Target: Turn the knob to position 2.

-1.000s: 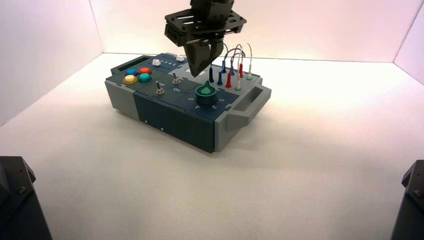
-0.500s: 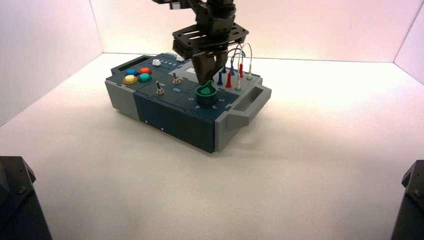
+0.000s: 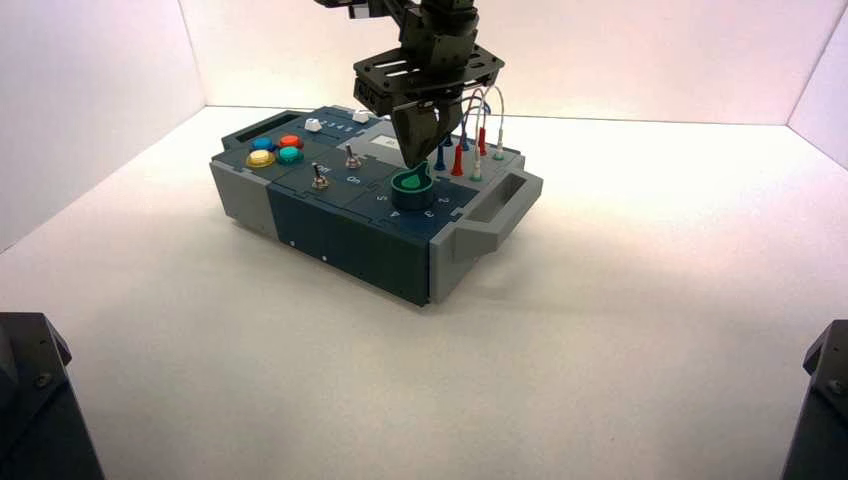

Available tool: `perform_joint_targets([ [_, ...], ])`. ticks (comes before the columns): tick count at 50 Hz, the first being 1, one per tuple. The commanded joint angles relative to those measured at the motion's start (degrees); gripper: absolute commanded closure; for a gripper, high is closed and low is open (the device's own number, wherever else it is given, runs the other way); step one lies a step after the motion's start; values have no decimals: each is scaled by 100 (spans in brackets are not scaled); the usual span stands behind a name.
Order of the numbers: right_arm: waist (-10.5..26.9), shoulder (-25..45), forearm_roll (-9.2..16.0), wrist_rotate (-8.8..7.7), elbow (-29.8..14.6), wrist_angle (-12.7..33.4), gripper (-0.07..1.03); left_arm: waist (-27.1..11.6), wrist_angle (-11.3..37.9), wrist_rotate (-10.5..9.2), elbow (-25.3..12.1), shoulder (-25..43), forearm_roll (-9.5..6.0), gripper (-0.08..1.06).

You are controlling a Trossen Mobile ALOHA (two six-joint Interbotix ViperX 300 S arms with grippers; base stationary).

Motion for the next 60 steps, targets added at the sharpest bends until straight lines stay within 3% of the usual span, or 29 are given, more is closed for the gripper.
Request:
perform_joint_targets([
  [1, 9, -79, 0, 9, -132, 26, 99, 18, -70, 35, -79, -53, 9, 101],
  [60, -132, -132, -35, 26, -70, 457, 98, 26, -70, 44, -97, -97, 18, 101],
])
